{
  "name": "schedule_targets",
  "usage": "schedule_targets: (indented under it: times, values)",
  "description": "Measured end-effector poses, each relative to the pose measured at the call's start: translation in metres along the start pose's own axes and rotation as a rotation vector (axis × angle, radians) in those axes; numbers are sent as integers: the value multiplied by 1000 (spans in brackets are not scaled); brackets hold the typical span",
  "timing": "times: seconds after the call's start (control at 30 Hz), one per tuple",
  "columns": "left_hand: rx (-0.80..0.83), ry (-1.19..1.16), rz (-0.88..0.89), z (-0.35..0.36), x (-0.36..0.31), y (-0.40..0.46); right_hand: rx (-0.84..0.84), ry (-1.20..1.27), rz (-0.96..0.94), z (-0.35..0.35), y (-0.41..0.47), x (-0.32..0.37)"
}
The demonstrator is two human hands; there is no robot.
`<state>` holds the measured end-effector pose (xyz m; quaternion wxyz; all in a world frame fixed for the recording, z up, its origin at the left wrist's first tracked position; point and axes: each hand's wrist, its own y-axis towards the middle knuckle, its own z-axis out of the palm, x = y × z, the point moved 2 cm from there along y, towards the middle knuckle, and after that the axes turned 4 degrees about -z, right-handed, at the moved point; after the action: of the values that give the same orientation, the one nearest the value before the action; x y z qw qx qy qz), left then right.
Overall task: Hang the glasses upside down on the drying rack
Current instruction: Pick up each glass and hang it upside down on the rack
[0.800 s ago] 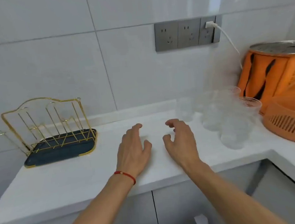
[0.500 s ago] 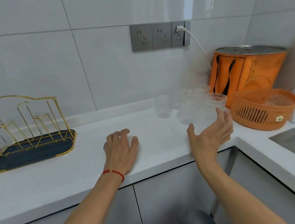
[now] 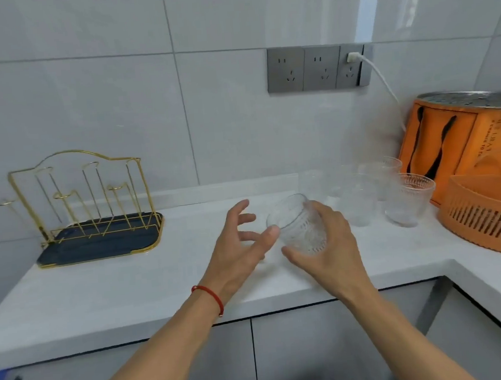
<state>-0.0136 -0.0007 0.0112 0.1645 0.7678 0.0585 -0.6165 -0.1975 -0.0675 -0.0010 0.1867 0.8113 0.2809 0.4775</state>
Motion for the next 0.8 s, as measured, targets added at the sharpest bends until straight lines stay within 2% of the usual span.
schedule_targets:
  times: [0.07, 0.13, 0.23, 0.3, 0.33, 0.37, 0.43, 0.5, 0.57, 0.6, 0.63, 0.7, 0.8]
  values:
    - [-48, -136, -85, -16, -11, -3, 216, 15, -109, 27, 9, 33]
    - [-170, -235, -164, -45, -14, -6, 353, 98, -121, 49, 15, 54]
    - [-262, -404, -227, -94, -5, -10, 481, 464, 118, 80, 25, 78]
    - [-251, -425, -204, -121, -4, -12, 558, 695, 316, 103, 31, 95]
    - [-231, -399, -179, -133, -3, -12, 559, 739, 356, 113, 36, 103]
    - [-236, -352, -157, -145, -1, -12, 535, 740, 365, 122, 41, 110]
    - [-387, -146, -134, -173, 7, -13, 421, 634, 304, 131, 56, 120]
    - [-617, 330, -124, -210, 26, -14, 274, 527, 218, 129, 80, 133]
    - [-647, 914, -224, -236, 51, -18, 166, 525, 144, 126, 110, 150]
    - [-617, 1069, -278, -243, 64, -18, 132, 528, 97, 127, 128, 160]
    - [-594, 1128, -318, -246, 74, -18, 110, 523, 49, 131, 145, 171]
    - [-588, 1101, -352, -248, 85, -15, 97, 494, -43, 147, 177, 196]
    - [-539, 1111, -379, -249, 91, -11, 142, 413, -177, 186, 212, 235]
